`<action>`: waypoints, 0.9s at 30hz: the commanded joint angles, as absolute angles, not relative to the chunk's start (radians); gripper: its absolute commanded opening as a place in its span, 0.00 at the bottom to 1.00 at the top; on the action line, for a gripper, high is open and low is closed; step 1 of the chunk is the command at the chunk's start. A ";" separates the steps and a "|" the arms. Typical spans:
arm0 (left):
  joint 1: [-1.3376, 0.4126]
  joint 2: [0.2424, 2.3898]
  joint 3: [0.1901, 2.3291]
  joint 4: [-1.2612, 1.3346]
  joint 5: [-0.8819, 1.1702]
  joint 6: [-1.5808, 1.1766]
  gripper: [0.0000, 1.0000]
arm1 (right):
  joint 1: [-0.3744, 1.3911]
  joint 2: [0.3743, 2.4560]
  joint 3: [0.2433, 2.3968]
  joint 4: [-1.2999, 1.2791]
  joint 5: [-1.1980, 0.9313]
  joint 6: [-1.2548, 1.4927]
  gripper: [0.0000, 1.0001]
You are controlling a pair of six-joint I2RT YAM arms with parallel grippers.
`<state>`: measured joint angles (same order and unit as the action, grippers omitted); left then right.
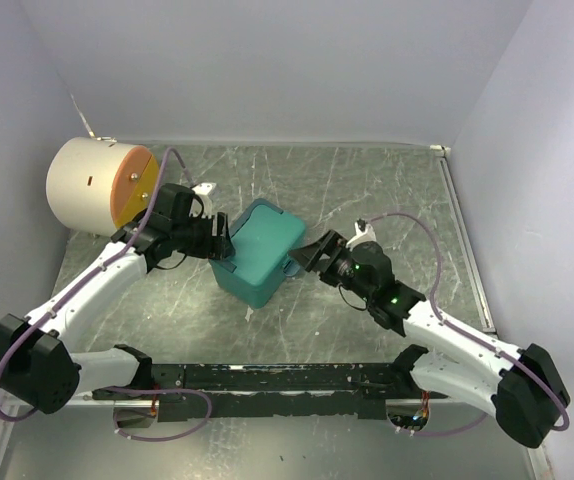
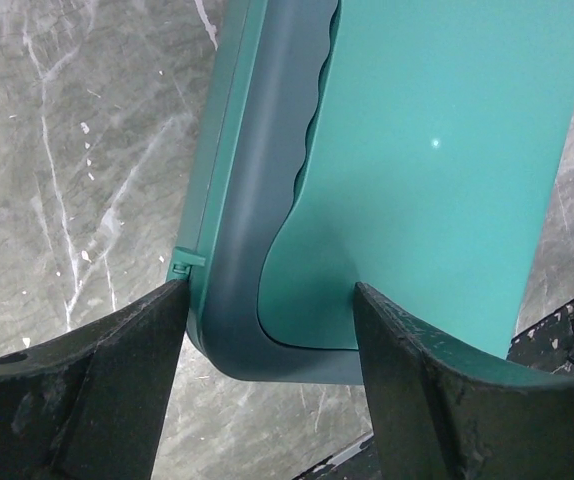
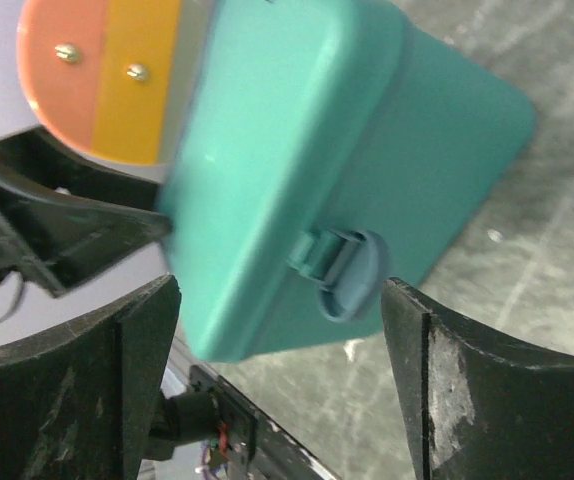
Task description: Organize the medicine kit
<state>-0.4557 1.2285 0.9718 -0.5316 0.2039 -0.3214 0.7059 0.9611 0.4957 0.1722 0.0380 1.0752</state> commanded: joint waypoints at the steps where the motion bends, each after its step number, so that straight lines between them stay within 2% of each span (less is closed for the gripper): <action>1: -0.463 1.259 0.948 -0.556 0.274 -0.331 0.76 | 0.704 0.965 0.422 0.152 0.046 1.135 0.85; 4: -0.462 1.275 0.939 -0.541 0.313 -0.345 0.73 | 0.704 1.008 0.405 0.248 0.001 1.166 0.90; 9: -0.463 1.287 0.913 -0.507 0.400 -0.369 0.63 | 0.703 1.113 0.423 0.388 -0.040 1.184 0.93; 15: -0.463 1.281 0.916 -0.527 0.376 -0.352 0.62 | 0.702 1.185 0.421 0.507 -0.017 1.181 0.93; 22: -0.463 1.278 0.920 -0.537 0.359 -0.344 0.62 | 0.703 1.161 0.457 0.416 0.014 1.145 0.86; 27: -0.463 1.272 0.921 -0.540 0.351 -0.342 0.62 | 0.704 1.146 0.513 0.300 0.042 1.109 0.74</action>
<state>-0.4500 1.2552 0.9485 -0.4698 0.3367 -0.3592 0.7059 1.1755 0.4526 0.3668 0.0025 1.1446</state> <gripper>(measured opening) 0.622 0.783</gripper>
